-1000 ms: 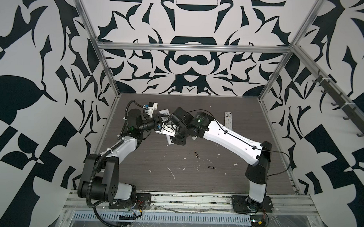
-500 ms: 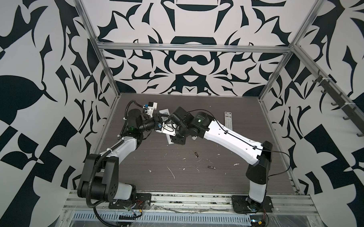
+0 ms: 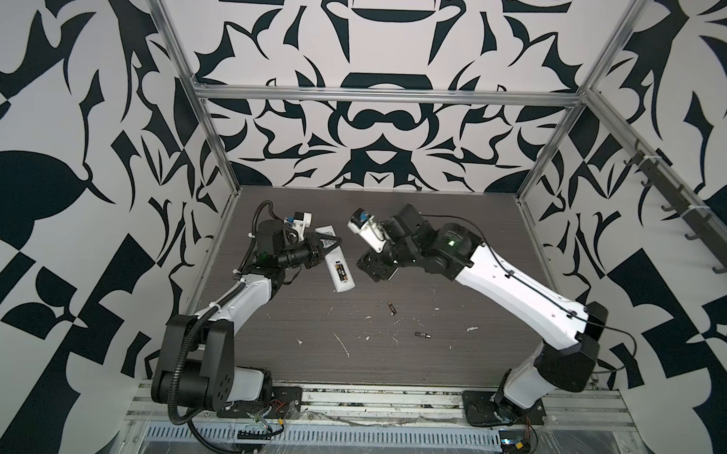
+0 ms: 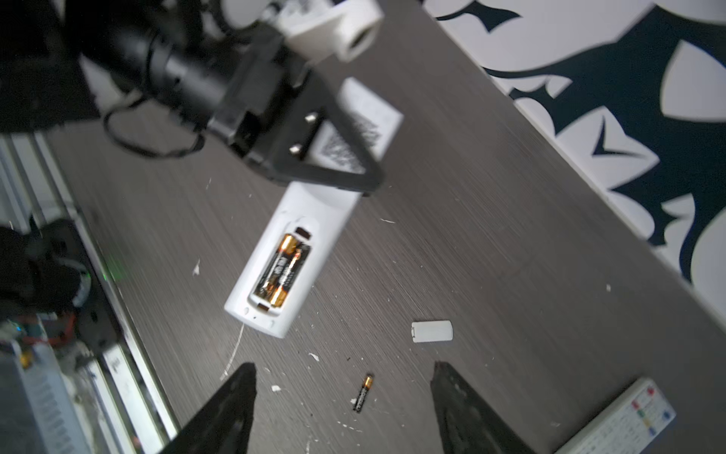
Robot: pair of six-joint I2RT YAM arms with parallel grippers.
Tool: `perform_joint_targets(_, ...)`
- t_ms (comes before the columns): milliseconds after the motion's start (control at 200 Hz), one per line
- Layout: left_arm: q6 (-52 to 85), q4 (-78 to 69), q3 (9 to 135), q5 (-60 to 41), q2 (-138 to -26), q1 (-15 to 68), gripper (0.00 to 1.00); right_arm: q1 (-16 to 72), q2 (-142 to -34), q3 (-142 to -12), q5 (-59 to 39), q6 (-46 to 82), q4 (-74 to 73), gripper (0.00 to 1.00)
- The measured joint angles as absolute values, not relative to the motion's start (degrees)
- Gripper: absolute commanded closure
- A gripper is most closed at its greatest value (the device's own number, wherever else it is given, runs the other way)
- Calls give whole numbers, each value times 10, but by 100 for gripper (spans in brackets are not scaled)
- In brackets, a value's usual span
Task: Load the batteries into the remote control
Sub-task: 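Open the right gripper and move it over the white compartment cover, then lower the open right gripper around the white cover on the table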
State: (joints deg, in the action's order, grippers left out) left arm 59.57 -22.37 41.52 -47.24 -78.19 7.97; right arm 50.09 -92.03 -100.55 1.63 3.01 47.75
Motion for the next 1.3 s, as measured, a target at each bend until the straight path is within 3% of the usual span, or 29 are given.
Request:
perform_joint_targets(265,565,-185,414,-452,-770,76,100,378,-1013,-1008,37,191,522,18)
perform_joint_targets(625,542,-164,375,-447,-720,76,100,370,-1210,-1029,39,282,546,16)
perform_joint_targets(1175,528,-139,361,-445,-691,76,100,358,-1243,-1033,5,282,530,17)
perform_joint_targets(1300,528,-137,361,-446,-691,76,100,358,-1290,-1130,-13,211,579,17)
